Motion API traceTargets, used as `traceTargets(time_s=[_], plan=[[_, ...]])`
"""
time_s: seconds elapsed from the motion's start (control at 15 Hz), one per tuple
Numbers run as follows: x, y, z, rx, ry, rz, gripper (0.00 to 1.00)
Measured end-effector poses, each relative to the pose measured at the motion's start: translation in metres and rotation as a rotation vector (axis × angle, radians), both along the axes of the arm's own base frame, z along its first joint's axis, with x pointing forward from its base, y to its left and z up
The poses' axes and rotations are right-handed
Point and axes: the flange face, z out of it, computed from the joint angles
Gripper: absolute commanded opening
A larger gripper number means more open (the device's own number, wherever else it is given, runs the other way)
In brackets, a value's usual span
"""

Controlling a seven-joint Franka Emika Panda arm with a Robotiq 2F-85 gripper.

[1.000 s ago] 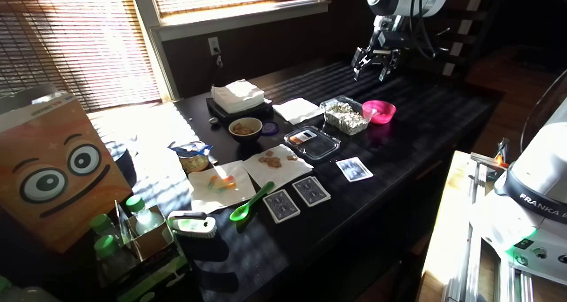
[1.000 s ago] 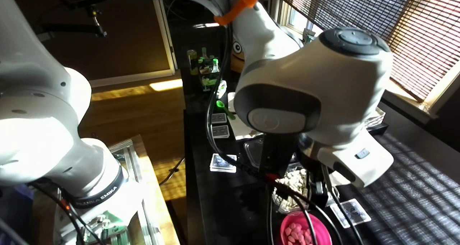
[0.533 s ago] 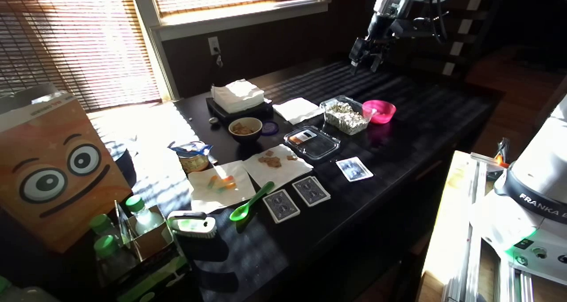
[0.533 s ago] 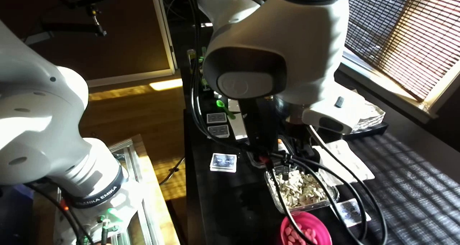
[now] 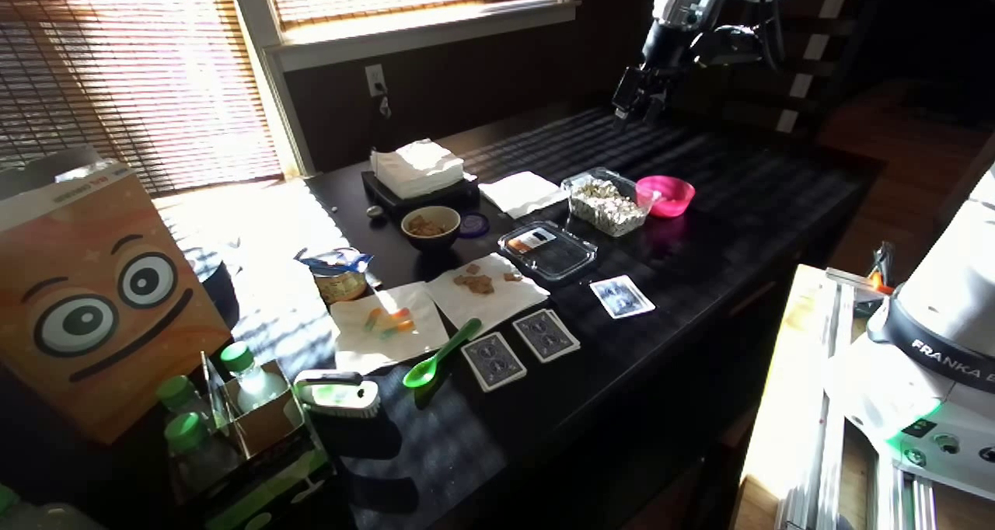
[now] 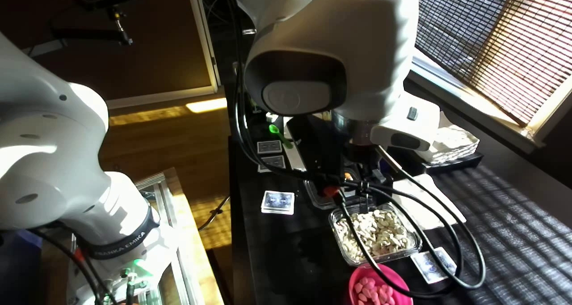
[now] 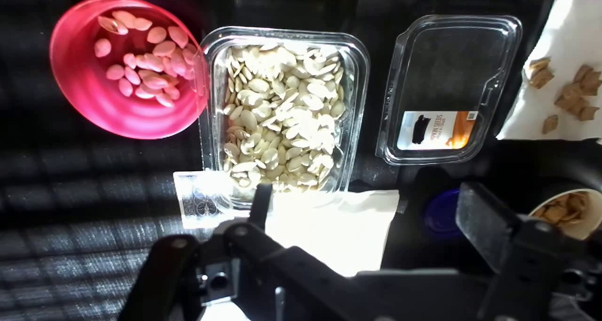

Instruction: Move some objects from the transparent bowl to the pink bowl

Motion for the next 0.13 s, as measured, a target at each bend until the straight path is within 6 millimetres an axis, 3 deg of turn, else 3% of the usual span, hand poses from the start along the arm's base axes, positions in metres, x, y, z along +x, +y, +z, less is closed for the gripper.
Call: traceTargets(time_s=[0.13], plan=[[-0.0001,0.0001,-0.0002,0.0,0.0,0.001,1.0]])
